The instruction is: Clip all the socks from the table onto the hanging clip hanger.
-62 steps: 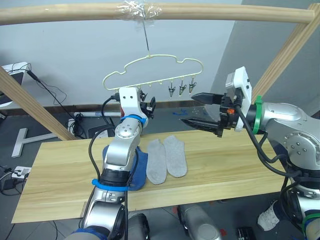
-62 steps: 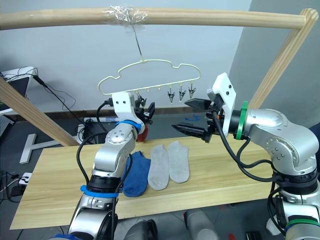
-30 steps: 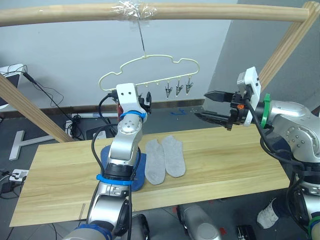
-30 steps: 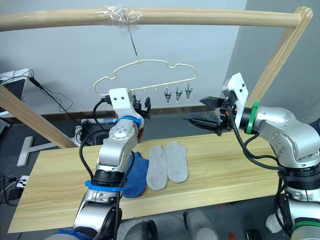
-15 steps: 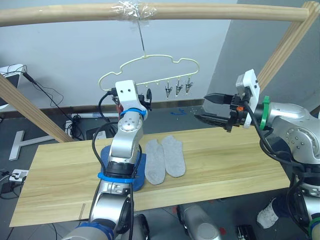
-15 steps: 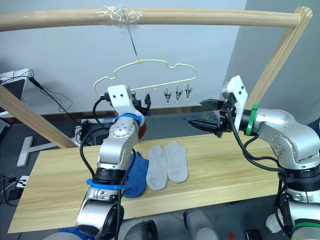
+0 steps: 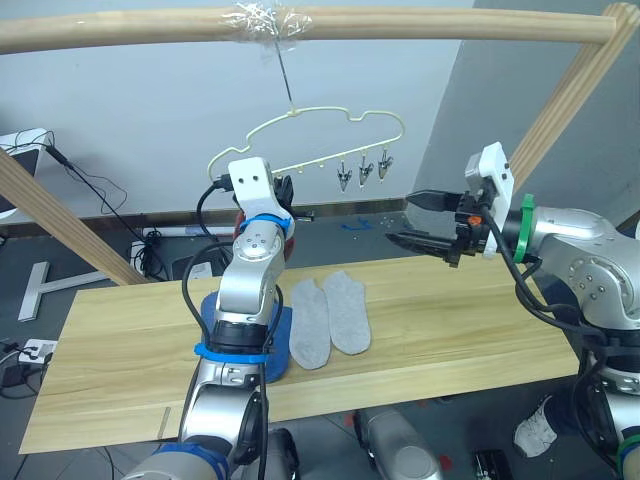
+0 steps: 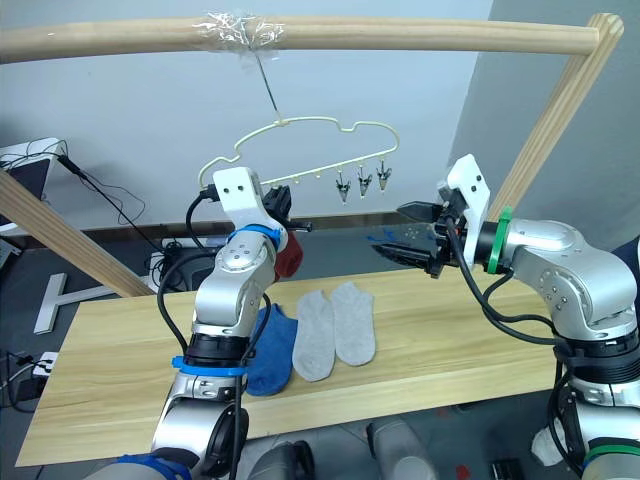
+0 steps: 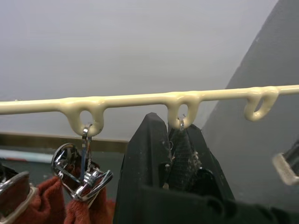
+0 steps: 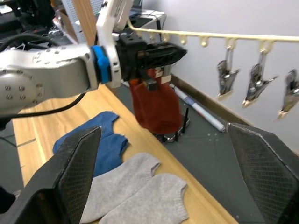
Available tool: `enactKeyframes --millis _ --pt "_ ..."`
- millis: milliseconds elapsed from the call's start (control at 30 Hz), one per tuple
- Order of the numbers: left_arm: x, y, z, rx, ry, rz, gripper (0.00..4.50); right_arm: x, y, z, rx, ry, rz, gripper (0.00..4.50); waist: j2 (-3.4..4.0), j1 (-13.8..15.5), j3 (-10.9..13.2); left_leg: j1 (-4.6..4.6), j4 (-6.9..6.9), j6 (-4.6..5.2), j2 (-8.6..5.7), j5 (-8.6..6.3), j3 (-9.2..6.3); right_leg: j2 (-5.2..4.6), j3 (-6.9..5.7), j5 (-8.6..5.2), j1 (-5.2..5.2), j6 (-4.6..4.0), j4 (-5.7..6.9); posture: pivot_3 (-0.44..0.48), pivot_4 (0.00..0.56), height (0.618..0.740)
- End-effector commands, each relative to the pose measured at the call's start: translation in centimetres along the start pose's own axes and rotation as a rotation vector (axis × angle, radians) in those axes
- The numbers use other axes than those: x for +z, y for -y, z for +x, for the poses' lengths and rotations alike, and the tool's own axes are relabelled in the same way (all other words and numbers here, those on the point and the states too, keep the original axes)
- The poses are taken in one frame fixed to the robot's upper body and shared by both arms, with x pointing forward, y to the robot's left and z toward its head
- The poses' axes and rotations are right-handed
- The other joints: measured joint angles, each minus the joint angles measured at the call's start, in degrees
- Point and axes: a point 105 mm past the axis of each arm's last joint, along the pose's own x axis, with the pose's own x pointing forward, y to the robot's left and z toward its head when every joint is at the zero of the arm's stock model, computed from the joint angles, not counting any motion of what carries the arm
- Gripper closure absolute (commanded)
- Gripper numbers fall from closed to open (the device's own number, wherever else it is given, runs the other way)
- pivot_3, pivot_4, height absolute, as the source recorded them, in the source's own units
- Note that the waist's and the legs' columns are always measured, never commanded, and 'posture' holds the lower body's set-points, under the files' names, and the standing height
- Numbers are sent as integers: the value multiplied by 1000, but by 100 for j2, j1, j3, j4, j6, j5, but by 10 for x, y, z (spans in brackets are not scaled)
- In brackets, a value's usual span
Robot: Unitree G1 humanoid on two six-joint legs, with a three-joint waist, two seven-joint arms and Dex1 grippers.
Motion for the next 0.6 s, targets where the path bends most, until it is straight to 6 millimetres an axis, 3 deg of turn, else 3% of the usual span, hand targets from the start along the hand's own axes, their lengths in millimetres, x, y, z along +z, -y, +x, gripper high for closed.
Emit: enactKeyframes --millis 33,233,467,600 --pt "15 1 -7 -96 10 -110 4334 3 -13 12 4 -18 -21 0 0 -1 0 0 0 0 1 0 0 0 0 0 0 0 1 -375 200 740" --pt "34 2 -21 -265 0 -262 4334 -27 -8 35 -117 -137 16 0 1 -23 0 2 3 -2 2 1 -2 0 0 -1 -2 1 13 -378 198 740" --pt "42 -8 -28 -303 -30 -287 4334 -68 3 66 -262 -253 105 0 1 -44 0 2 6 -2 3 2 -6 0 -2 0 -3 0 18 -372 196 740" --pt "49 -8 -31 -341 -34 -335 4334 -81 1 84 -287 -273 136 0 1 -42 0 2 7 -3 2 2 -8 -1 -3 0 -4 0 23 -365 194 740"
